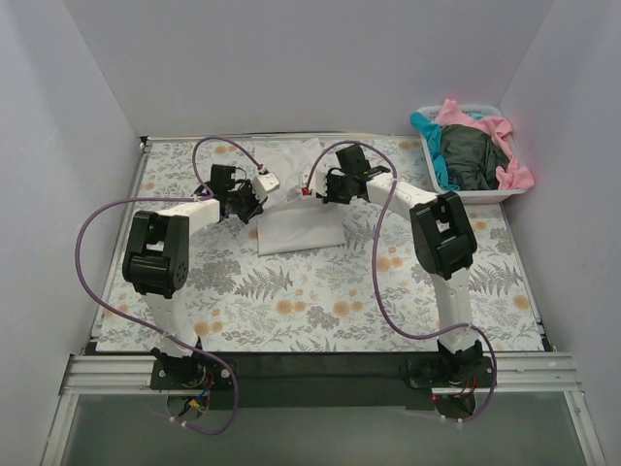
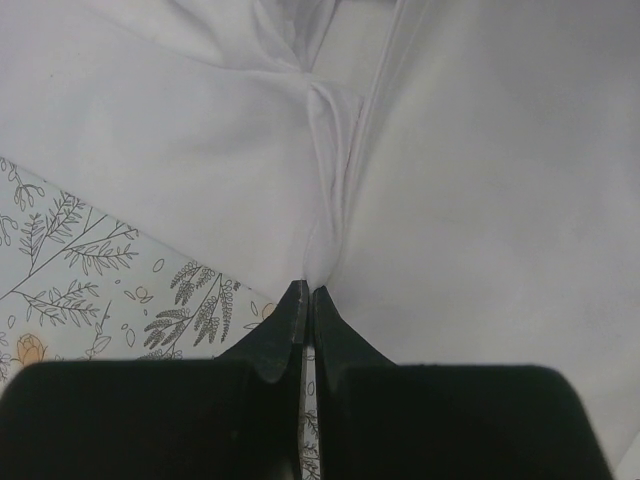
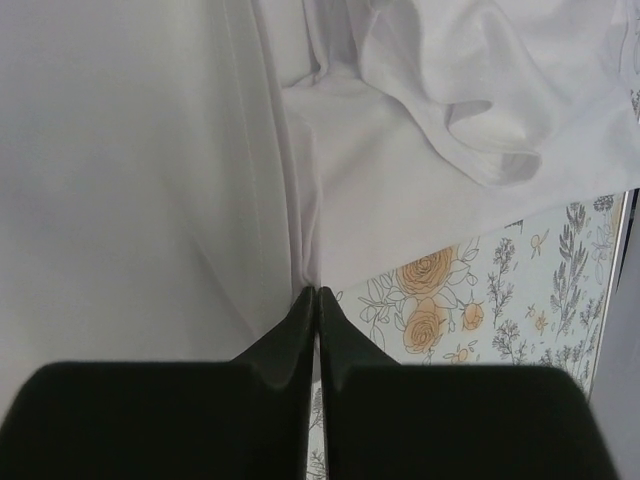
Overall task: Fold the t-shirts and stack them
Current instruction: Fold the tshirt
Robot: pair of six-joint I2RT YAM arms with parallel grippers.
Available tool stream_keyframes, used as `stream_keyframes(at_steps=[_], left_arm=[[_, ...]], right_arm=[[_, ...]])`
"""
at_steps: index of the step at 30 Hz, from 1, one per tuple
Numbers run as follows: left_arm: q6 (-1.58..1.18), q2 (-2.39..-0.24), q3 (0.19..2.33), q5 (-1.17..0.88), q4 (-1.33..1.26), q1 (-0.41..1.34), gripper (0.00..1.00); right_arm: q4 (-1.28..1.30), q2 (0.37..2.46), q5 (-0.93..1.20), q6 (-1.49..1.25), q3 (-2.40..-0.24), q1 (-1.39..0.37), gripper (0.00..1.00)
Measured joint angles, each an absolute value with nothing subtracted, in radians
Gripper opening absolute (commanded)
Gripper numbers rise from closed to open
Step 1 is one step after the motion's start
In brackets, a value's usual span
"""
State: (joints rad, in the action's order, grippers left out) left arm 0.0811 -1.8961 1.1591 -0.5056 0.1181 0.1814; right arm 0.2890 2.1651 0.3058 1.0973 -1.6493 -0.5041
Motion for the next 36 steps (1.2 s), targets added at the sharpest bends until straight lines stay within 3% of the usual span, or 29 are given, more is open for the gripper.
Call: stream_keyframes(at_steps=[1,2,5,7,12,16,22,36], left_arm=[[0.081,-1.9,1.159,-0.501,0.118,0.181,0.07],[0.082,-1.904,1.161,-0.495,0.118,0.181,0.25],[0.074,-1.909,1.161,-0.47,0.119,0.18,0.42],[0.062,-1.909,1.167,-0.459,0.12,0.179,0.45],[0.028,-1.866,1.182,-0.473,0.145,0.179,0.47],[0.017,-1.727,1.142,-0.503,0.167,0.19,0.45],[-0.023,-1.562,1.014,-0.556,0.184,0.233,0.39],[-0.138,-1.734,0.935,-0.511,0.201,0.258,0.36]], right_arm=[[0.289,2.171,0.301,1.092,-1.659,-0.504,0.24],[0.29,2.178,0.297,1.082,-1.669,-0.504,0.3],[0.287,2.185,0.282,1.061,-1.692,-0.503,0.42],[0.285,2.185,0.275,1.047,-1.701,-0.5,0.44],[0.291,2.159,0.265,0.976,-1.706,-0.477,0.43],[0.343,2.094,0.321,0.88,-1.721,-0.449,0.32],[0.465,2.016,0.474,0.776,-1.734,-0.432,0.25],[0.56,2.152,0.583,0.632,-1.623,-0.442,0.19]])
